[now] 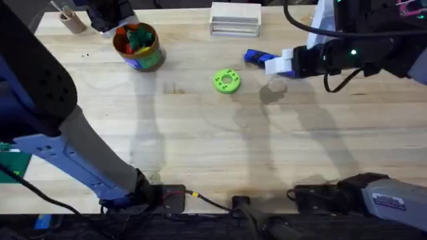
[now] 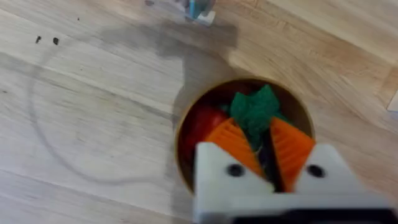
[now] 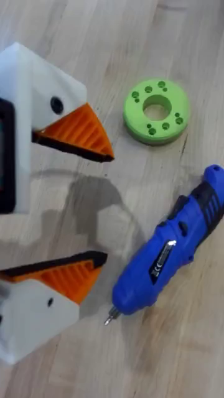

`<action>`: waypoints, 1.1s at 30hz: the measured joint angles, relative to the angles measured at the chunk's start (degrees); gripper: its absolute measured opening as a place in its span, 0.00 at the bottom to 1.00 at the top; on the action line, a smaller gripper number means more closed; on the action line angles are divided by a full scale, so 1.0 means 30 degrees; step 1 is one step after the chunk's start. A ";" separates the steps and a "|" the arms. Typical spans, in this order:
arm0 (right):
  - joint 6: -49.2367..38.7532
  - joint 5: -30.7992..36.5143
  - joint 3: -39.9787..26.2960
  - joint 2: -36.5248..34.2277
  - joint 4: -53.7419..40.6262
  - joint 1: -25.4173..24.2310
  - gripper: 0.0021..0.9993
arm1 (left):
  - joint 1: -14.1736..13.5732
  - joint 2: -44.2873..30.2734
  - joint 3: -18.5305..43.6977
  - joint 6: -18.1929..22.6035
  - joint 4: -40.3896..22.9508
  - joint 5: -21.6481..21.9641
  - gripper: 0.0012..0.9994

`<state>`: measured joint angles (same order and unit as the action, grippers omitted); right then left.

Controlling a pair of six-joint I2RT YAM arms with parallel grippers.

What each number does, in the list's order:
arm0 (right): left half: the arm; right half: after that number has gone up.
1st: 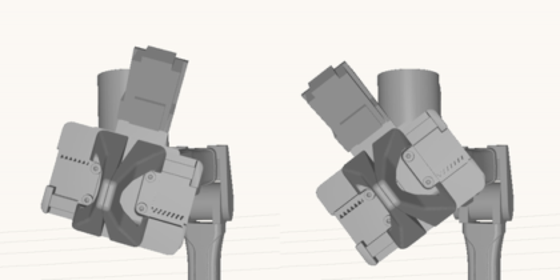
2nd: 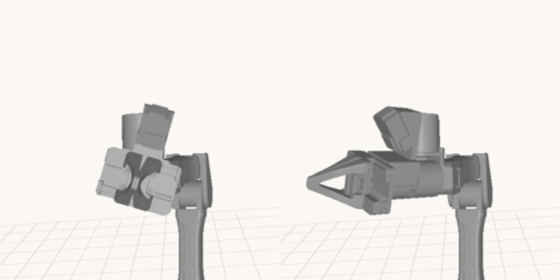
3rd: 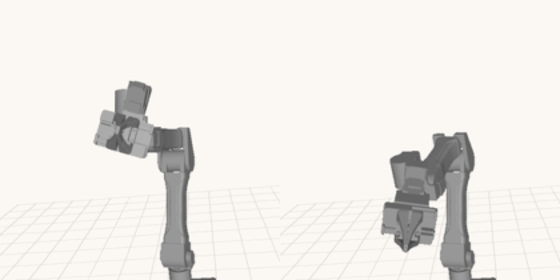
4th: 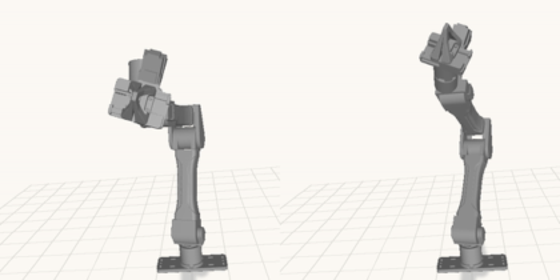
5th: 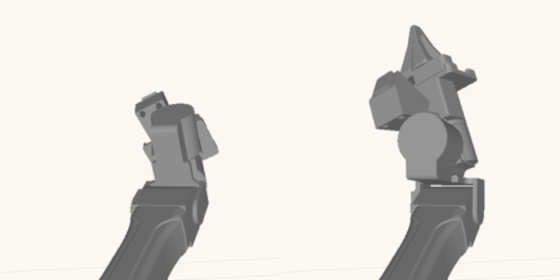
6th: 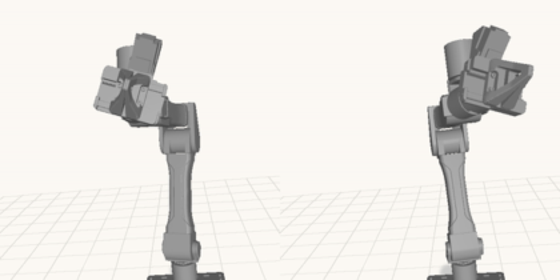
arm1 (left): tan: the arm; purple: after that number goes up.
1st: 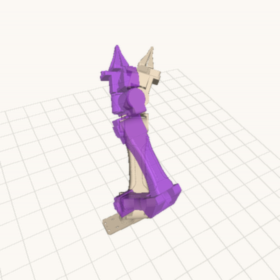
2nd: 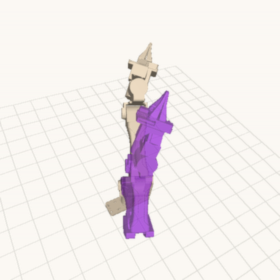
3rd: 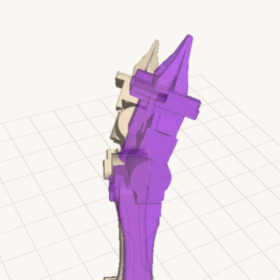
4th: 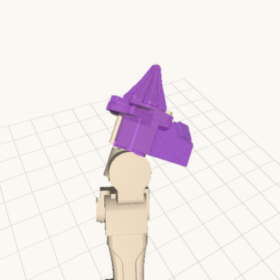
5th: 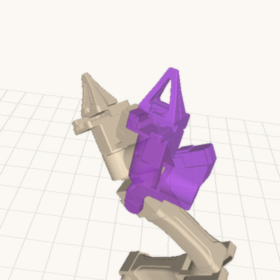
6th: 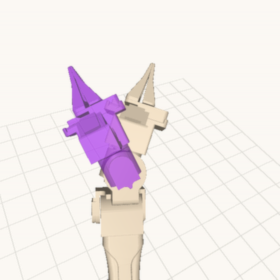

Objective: Pick up the gripper from the table and insert it into the empty holder that is missing its gripper. Then pick up a screw, insert it into the mounting hole, and use the screwdriver to tighten it. Finally, clean up the table by picking up the vegetable and placing it into the bucket.

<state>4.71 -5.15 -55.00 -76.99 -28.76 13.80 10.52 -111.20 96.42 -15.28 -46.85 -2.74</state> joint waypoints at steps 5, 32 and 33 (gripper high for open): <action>0.0000 0.0000 -0.0007 0.0000 0.0511 0.0000 0.92 | 0.0007 0.0007 0.0000 -0.0091 -0.0159 0.0364 0.84; -0.1097 0.0004 -0.4067 0.1702 0.0303 0.0000 0.91 | -0.2297 0.6730 0.2594 0.1202 -0.7488 0.0695 0.99; -0.1127 0.0007 -0.4239 0.1794 -0.0182 0.0000 0.91 | -0.2858 0.7255 0.2642 0.1436 -0.7508 0.0699 0.99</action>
<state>1.33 -5.13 -67.72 -71.61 -29.31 13.80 1.95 -89.43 104.35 -10.97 -69.38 -0.64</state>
